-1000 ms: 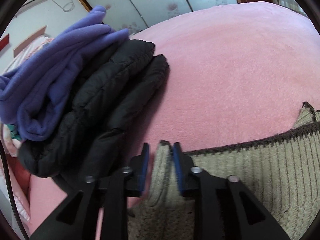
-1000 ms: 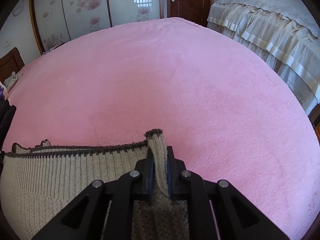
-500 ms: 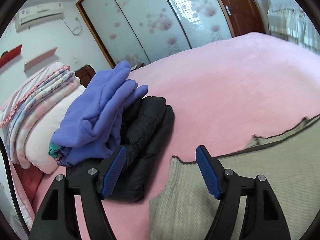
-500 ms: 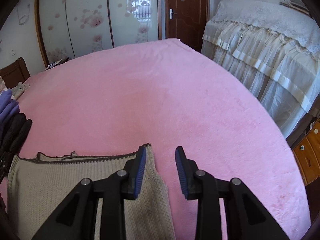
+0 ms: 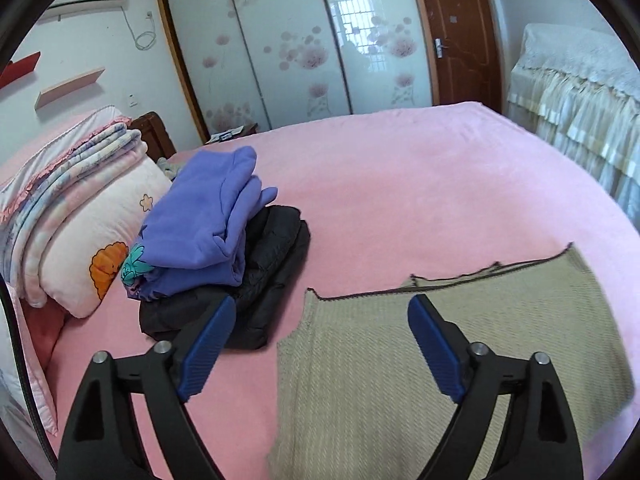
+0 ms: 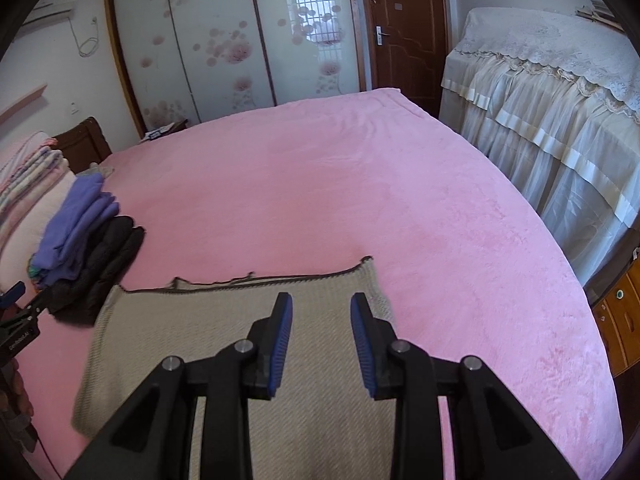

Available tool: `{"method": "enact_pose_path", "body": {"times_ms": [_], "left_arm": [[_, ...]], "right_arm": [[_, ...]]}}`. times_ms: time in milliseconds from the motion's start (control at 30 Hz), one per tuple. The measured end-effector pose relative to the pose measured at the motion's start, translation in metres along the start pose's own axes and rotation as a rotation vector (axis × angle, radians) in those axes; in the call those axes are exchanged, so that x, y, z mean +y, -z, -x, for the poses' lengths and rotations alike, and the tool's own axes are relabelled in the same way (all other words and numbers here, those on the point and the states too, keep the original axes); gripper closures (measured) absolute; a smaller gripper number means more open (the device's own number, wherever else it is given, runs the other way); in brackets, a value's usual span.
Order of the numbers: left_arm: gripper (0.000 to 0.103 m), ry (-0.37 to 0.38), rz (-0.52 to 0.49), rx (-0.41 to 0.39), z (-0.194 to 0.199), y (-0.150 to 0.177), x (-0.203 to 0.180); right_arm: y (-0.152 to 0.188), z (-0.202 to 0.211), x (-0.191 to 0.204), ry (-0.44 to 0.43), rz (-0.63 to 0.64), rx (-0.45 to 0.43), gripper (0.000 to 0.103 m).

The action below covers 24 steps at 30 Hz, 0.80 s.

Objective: Fold large clothes
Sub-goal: 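Release both tools and lay the folded cardigan flat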

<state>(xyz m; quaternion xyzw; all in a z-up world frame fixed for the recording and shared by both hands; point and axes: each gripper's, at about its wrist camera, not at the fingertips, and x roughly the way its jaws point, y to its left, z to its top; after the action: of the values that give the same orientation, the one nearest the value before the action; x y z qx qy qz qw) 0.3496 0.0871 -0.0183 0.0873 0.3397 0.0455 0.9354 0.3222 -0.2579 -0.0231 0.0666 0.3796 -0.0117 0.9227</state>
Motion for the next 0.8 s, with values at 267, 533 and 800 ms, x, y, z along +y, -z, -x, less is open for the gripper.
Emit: {"method": "enact_pose_path", "body": {"times_ms": [267,533,800], "left_arm": [[0.010,0.153,0.082,0.022,0.055,0.020,-0.013],[0.010,0.151,0.175,-0.011,0.080,0.078,-0.036],[0.010,0.087,0.202,0.039,0.046,0.156,-0.043]], "right_arm": [[0.016,0.055,0.035,-0.089,0.058,-0.023,0.073],[0.069,0.055,0.088,-0.169,0.112,0.003,0.073],[0.138,0.014,0.113,-0.193,0.127,0.071,0.073]]}}
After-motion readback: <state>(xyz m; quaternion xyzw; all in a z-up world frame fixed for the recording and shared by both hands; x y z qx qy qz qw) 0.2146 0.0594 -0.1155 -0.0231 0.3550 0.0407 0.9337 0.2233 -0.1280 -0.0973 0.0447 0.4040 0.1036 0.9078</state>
